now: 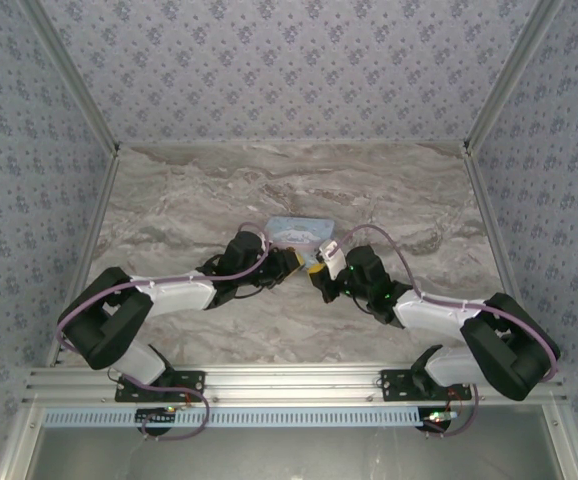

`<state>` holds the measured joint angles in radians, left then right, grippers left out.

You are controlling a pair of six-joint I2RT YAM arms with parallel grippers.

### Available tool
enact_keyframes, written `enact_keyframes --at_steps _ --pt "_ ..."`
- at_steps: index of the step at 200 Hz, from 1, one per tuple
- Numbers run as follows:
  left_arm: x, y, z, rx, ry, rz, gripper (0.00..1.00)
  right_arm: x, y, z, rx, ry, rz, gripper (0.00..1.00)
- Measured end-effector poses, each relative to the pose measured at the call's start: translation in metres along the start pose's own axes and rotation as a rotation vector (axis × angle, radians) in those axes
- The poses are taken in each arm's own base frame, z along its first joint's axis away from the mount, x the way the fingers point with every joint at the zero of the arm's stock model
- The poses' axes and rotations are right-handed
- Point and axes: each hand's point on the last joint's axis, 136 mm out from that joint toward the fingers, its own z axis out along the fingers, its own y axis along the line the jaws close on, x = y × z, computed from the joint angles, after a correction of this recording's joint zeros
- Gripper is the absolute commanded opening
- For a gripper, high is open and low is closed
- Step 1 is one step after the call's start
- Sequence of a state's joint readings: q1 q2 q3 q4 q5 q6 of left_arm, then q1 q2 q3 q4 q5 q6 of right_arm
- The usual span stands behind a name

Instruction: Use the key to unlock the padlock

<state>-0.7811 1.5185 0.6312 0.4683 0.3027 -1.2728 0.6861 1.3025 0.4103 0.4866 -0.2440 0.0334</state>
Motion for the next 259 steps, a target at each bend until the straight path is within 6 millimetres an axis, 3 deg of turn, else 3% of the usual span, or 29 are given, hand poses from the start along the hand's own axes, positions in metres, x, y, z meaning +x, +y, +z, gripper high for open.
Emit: enact_keyframes --at_steps 102,180,259 --pt "-0.012 -0.009 0.001 0.031 -0.03 -0.001 0.19 -0.021 -0.006 0.01 -0.048 -0.02 0.033 0.0" --pt "-0.014 -0.004 0.012 0.022 -0.026 0.0 0.3 -0.01 -0.012 0.012 -0.028 -0.012 0.112 0.0" --pt "-0.017 0.016 0.017 0.01 -0.034 -0.031 0.6 0.024 -0.018 0.026 -0.006 0.052 0.266 0.0"
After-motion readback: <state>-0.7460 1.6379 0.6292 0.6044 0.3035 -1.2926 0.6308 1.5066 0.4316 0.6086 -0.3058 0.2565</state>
